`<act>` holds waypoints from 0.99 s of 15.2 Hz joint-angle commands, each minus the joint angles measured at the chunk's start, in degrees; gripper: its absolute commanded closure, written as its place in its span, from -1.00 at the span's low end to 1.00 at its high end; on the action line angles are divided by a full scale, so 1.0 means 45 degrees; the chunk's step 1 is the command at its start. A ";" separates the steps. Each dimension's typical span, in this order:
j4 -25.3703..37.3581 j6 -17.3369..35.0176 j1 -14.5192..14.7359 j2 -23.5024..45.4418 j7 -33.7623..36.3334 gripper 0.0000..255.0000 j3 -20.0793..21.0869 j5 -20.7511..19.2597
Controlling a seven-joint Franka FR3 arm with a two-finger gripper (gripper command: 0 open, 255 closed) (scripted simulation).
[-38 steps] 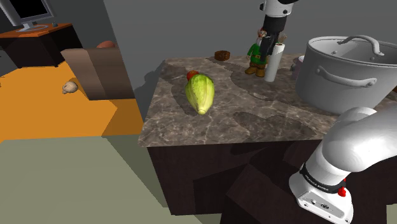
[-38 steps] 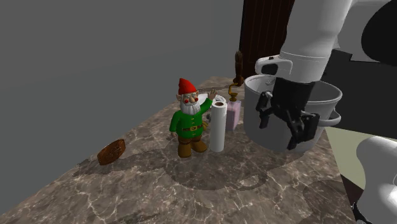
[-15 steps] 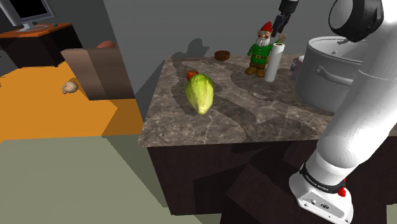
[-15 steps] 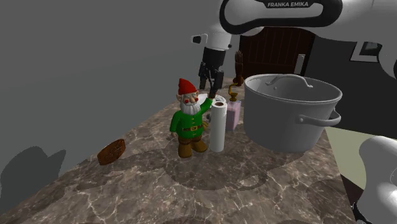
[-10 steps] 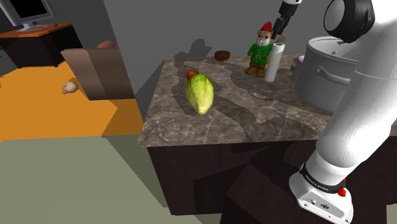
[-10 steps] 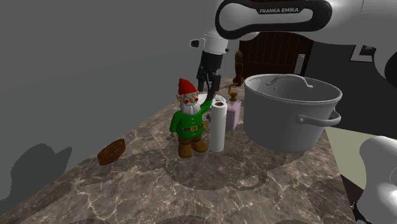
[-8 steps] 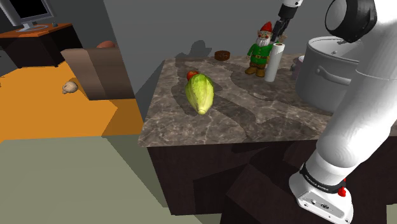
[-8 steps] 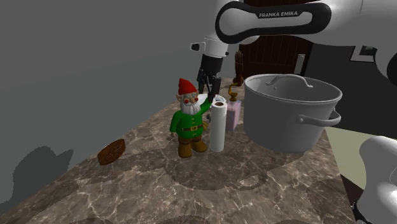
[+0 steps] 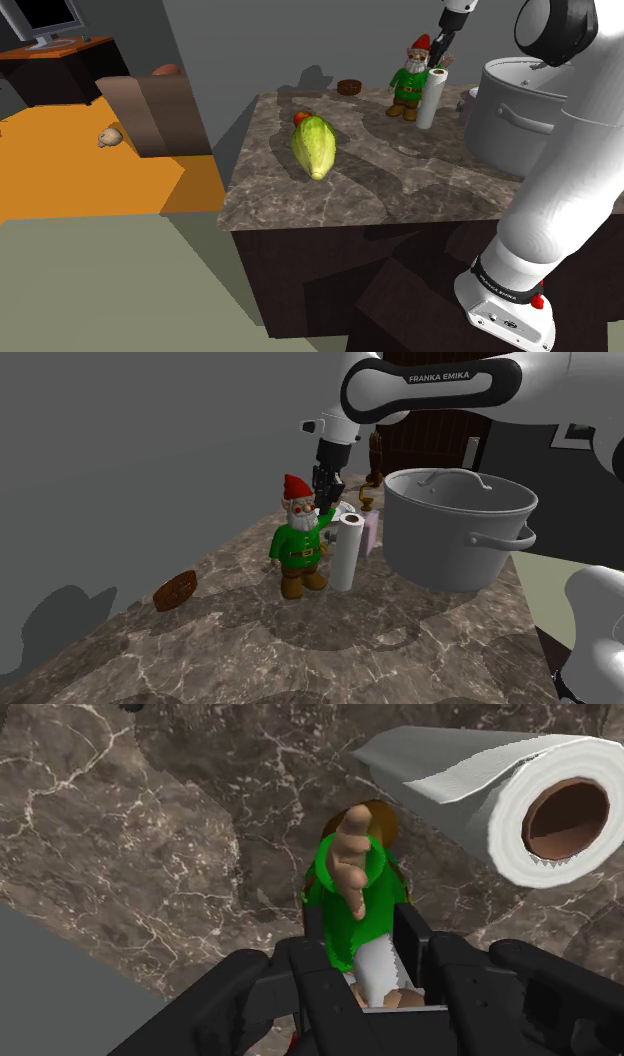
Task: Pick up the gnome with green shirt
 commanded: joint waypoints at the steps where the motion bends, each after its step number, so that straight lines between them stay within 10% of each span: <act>1: -0.0163 -0.0066 0.0000 0.0098 -0.0039 1.00 0.0020 0.0005; 15: 0.2263 -0.2003 -0.0284 0.0683 0.0088 1.00 -0.0032 0.0318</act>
